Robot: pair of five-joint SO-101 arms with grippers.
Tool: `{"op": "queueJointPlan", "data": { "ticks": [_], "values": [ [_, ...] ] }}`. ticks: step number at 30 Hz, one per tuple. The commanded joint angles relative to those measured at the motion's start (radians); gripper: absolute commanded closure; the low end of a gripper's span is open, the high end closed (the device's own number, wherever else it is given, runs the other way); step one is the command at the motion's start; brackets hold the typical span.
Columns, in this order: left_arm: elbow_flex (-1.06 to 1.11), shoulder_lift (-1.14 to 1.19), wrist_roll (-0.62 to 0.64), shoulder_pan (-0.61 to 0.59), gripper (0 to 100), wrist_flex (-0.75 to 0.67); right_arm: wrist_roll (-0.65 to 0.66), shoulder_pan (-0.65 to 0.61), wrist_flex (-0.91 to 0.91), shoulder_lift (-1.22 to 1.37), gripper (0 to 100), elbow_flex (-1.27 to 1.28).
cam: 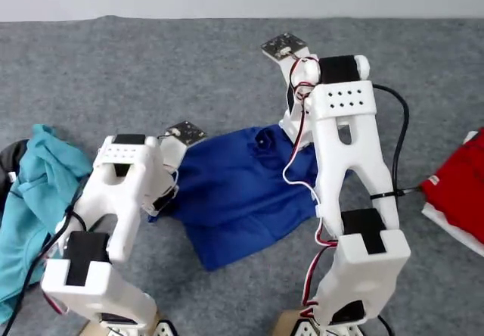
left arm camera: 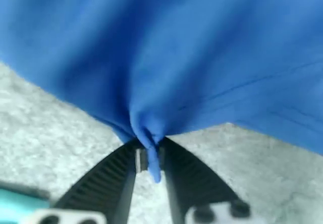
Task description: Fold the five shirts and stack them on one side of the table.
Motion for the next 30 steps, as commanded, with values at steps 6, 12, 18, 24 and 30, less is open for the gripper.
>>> {"op": "queueJointPlan", "data": {
  "ticks": [6,12,18,24,30],
  "values": [
    [-0.234,-0.109,-0.005,0.005,99,0.203,-0.005,0.074,0.042,-0.202,98.8,-0.003],
    [-0.433,-0.342,0.124,0.009,99,0.279,-0.003,0.168,0.041,-0.311,98.8,-0.006],
    [-0.578,-0.463,0.278,0.008,99,0.284,0.02,0.234,0.012,-0.43,98.8,-0.008],
    [-0.769,-0.502,0.362,0.009,99,0.278,0.026,0.297,-0.059,-0.556,98.8,-0.009],
    [-0.898,-0.503,0.377,0.011,99,0.282,0.026,0.34,-0.107,-0.634,98.8,-0.009]
  ]
}}
